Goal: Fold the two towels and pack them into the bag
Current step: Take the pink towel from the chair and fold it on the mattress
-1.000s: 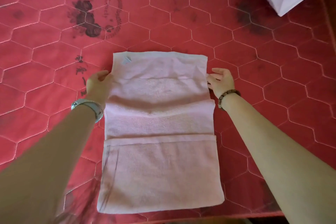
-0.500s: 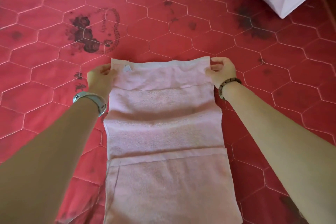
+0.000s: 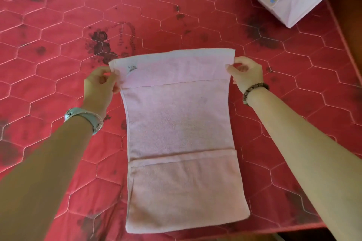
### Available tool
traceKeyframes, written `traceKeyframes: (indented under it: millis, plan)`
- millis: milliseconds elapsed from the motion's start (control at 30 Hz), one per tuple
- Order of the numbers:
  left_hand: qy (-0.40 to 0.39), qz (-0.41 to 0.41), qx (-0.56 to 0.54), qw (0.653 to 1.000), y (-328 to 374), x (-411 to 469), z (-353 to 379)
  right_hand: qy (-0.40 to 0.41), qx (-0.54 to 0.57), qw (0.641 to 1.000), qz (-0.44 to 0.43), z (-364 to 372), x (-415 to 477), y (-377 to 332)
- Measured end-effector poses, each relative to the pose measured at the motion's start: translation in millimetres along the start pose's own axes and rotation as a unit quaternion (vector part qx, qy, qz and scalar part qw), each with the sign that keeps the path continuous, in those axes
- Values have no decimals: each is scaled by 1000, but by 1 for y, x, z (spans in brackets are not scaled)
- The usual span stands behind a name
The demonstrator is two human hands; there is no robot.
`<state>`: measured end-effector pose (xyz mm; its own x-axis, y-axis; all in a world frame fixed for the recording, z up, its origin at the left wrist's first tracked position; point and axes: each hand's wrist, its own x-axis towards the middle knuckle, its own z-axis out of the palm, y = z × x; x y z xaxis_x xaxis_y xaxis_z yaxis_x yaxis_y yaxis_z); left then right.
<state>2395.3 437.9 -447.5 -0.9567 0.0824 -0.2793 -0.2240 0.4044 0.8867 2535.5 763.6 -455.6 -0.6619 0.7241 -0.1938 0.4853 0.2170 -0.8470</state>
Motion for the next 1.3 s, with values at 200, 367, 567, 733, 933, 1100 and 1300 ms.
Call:
traceKeyframes:
  millis: [200, 367, 567, 733, 933, 1100, 1300]
  plan:
    - [-67, -88, -37, 993, -48, -64, -21, -77, 94, 989, 86, -15, -62, 31]
    - [-59, -200, -129, 969, -96, -106, -29, -117, 102, 980, 126, -21, -103, 86]
    - [-54, -180, 13, 982, -132, -137, -19, -139, 144, 951, 237, -19, -135, 126]
    - [-56, -136, 42, 988, -133, -148, -19, -160, 65, 973, 155, -28, -142, 128]
    - [-61, -147, 13, 987, -137, -149, -24, -143, 58, 979, 134, -34, -144, 125]
    - [-59, -151, 31, 986, -143, -154, -21, -166, -2, 978, 125, -29, -148, 130]
    - [-38, -163, 36, 985, -148, -151, -15, -168, -54, 981, 79, -26, -150, 130]
